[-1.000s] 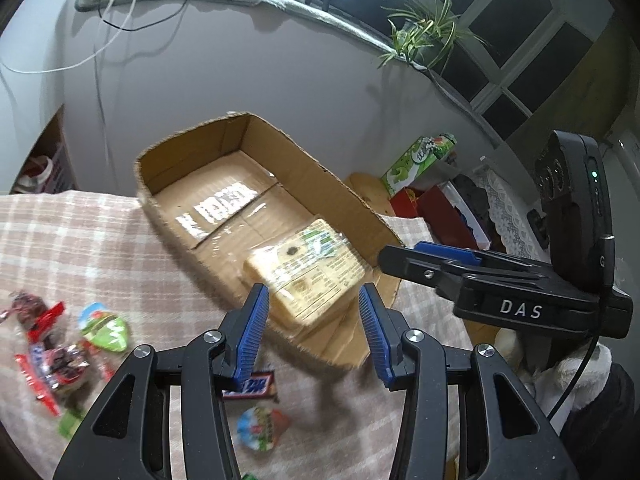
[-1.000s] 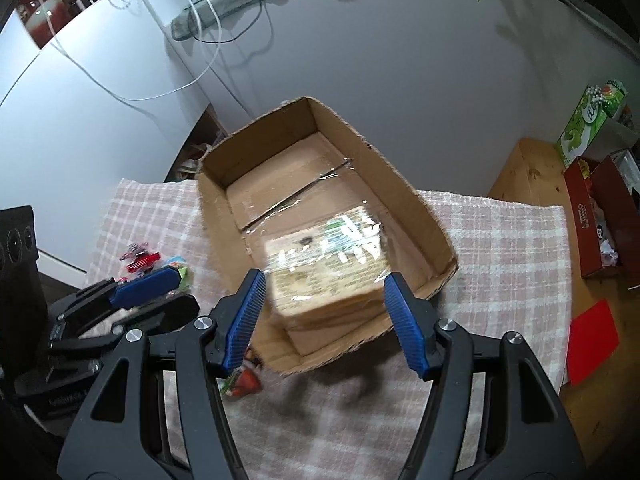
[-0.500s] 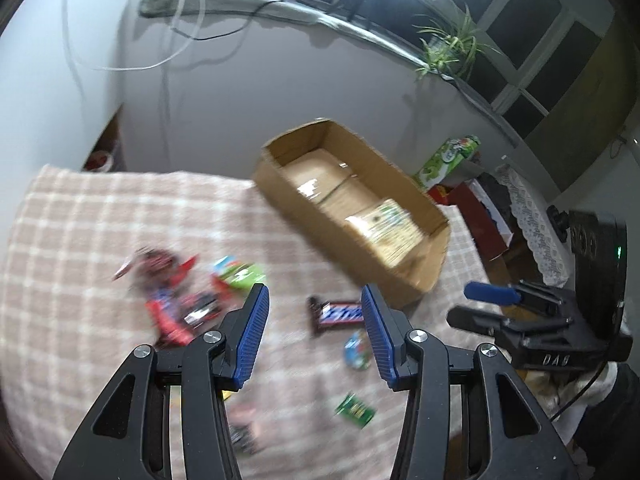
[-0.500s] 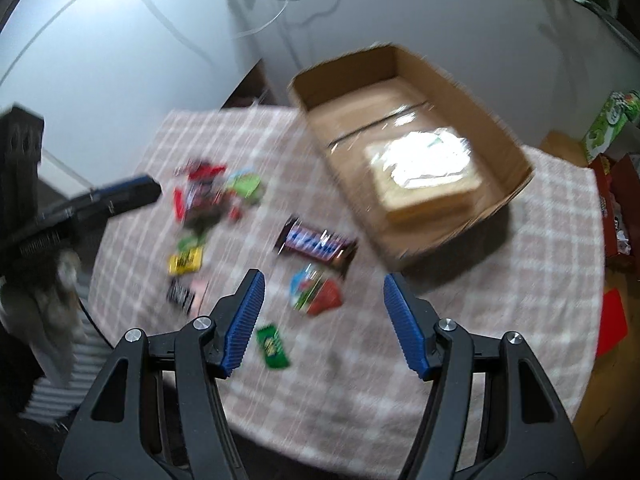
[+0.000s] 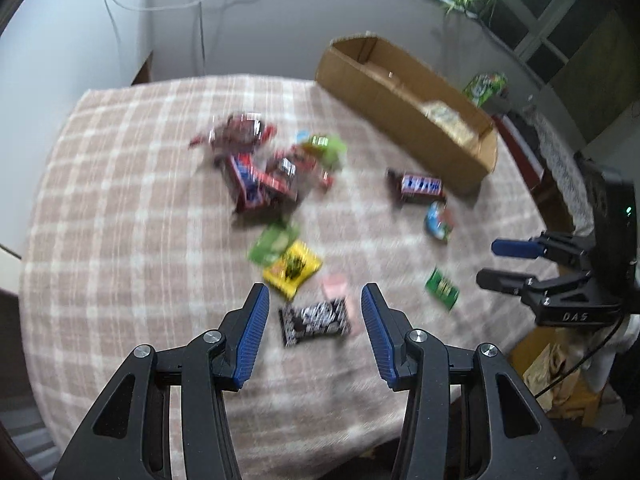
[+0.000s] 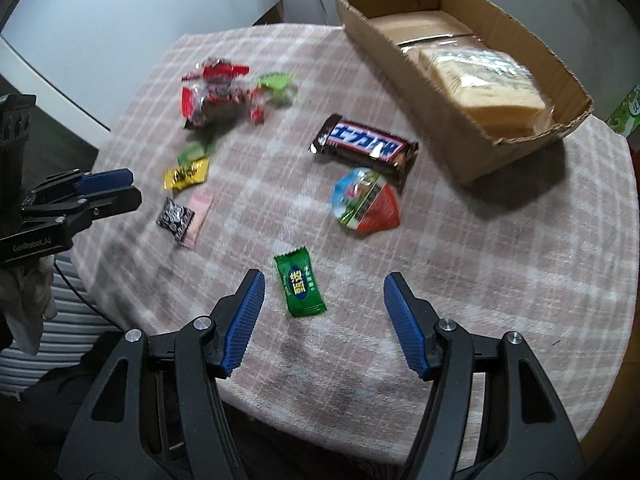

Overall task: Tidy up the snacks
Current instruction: 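Grasp the black candy with the left tool while the right tool grasps the green candy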

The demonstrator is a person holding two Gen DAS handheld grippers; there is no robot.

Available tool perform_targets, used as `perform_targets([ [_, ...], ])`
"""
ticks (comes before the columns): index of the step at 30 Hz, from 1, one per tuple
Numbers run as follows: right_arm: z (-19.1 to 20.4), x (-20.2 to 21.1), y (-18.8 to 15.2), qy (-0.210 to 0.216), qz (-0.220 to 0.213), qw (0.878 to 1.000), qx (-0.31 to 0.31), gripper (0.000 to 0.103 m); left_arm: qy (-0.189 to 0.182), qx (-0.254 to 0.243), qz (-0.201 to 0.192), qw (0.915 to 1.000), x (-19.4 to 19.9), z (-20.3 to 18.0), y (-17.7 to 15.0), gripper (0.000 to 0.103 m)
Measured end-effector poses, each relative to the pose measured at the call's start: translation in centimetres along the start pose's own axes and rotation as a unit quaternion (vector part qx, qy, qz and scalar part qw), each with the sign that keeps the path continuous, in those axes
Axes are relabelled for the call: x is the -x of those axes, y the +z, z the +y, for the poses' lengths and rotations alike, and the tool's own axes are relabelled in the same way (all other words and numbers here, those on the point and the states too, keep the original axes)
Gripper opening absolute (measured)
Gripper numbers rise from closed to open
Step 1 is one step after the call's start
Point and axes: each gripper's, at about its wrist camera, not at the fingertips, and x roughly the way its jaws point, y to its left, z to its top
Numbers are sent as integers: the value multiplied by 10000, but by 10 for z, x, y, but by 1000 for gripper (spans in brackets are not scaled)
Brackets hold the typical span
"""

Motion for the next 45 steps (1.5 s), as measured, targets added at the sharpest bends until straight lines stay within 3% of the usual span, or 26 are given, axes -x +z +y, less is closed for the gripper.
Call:
perform_targets([
  [7,9,-12,-3,-248,-26,9997,54,65,214,62,192,9996,-28,-10,-20,47],
  [13,13,-23,-2,-441,-16,9990,88,64,725,109,163,9972,-44,-14,-28,49],
  [17,19,-29,0,-547,-17,9984,164,63,820,190,33,9964,-47,-15,-31,53],
  [20,22,-35,-1,-666,66,9975,233,54,899,106,-67,9959,-50,-18,-33,55],
  [25,26,-39,-1,-747,106,9966,331,49,909,102,-191,9956,-50,-21,-37,54],
  [30,29,-38,-1,-844,81,9957,384,25,888,41,-369,9954,-47,-28,-47,36],
  [35,28,-37,-2,-813,77,9960,359,24,651,68,-444,9969,-45,-34,-49,16],
  [39,25,-35,-2,-775,44,9965,294,23,488,72,-470,9977,-45,-32,-48,12],
  [45,14,-27,-4,-596,-38,9982,61,22,205,454,-530,9974,-35,-16,-50,10],
])
